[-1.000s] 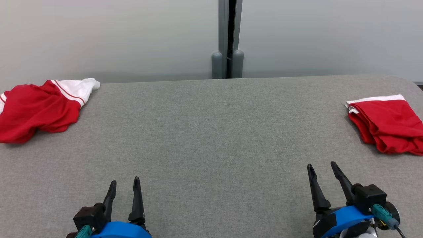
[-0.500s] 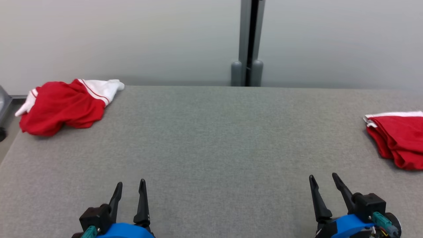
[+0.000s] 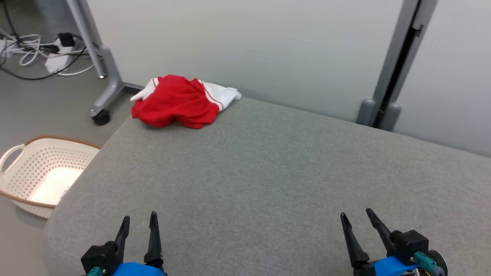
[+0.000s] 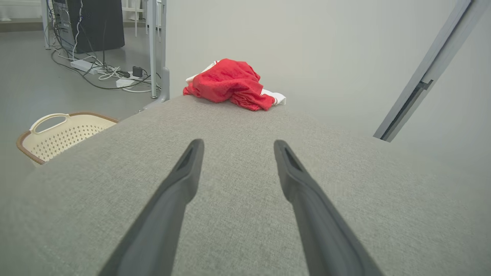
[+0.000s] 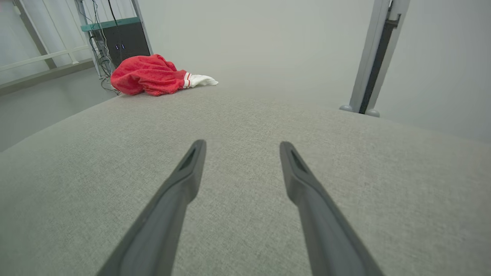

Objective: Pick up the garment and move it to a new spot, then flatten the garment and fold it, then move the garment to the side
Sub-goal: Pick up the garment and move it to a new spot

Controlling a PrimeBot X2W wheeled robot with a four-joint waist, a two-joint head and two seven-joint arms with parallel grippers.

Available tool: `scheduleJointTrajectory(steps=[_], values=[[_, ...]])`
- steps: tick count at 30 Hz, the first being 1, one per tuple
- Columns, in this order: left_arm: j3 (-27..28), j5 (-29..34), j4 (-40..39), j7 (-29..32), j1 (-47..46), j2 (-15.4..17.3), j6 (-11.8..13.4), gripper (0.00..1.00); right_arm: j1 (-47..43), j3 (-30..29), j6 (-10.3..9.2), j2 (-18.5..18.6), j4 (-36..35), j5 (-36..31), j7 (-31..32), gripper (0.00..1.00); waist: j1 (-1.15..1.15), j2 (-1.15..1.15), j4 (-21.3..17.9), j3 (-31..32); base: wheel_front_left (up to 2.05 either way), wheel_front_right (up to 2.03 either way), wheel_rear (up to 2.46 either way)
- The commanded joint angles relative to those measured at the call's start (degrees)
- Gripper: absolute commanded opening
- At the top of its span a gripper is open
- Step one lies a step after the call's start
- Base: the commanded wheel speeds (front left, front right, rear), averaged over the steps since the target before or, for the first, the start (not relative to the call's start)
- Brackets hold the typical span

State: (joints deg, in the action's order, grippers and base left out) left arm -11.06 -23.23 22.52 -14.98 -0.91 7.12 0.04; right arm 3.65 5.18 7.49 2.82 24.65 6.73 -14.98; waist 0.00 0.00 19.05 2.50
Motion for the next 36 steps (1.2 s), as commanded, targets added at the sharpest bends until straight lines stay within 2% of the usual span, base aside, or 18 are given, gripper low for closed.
scheduleJointTrajectory(steps=[1,6,10,22,27,31,36], values=[[0.3,-0.2,-0.2,-0.1,0.5,0.3,0.2,1.00,-0.7,0.1,0.00,0.2,0.0,0.5,-0.3,1.00,0.00,0.00,1.7,-1.5,0.00,0.00,0.00],[0.5,-0.7,-0.9,0.0,1.4,0.7,0.4,1.00,-0.4,2.1,0.00,0.2,0.3,1.0,-0.3,1.00,0.00,0.00,4.5,-1.4,0.00,0.00,0.00],[0.5,-0.9,-1.2,-0.1,1.7,0.7,0.7,1.00,-0.2,2.5,0.00,0.2,0.3,0.9,-0.3,1.00,0.00,0.00,5.0,-1.4,0.00,0.00,0.00],[3.1,-2.7,-4.5,-0.2,-1.4,0.8,0.7,1.00,1.1,0.4,0.00,0.2,-2.0,-1.6,-0.3,1.00,0.00,0.00,2.0,-4.7,0.00,0.00,0.00],[6.2,-2.3,-7.3,0.0,-9.0,4.7,0.5,1.00,3.1,-1.5,0.00,0.2,-4.1,-4.4,0.6,1.00,0.00,0.00,0.3,-8.8,0.00,0.00,0.00],[9.2,-3.3,-9.6,2.1,-18.9,8.8,0.5,1.00,5.6,-2.6,0.00,0.2,-6.9,-7.0,1.9,1.00,0.00,0.00,-1.2,-13.1,0.00,0.00,0.00],[11.0,-4.7,-6.6,6.4,-32.4,12.5,-0.2,1.00,10.1,-1.3,0.00,0.2,-10.1,-9.8,3.9,1.00,0.00,0.00,-3.7,-19.5,0.00,0.00,0.00]])
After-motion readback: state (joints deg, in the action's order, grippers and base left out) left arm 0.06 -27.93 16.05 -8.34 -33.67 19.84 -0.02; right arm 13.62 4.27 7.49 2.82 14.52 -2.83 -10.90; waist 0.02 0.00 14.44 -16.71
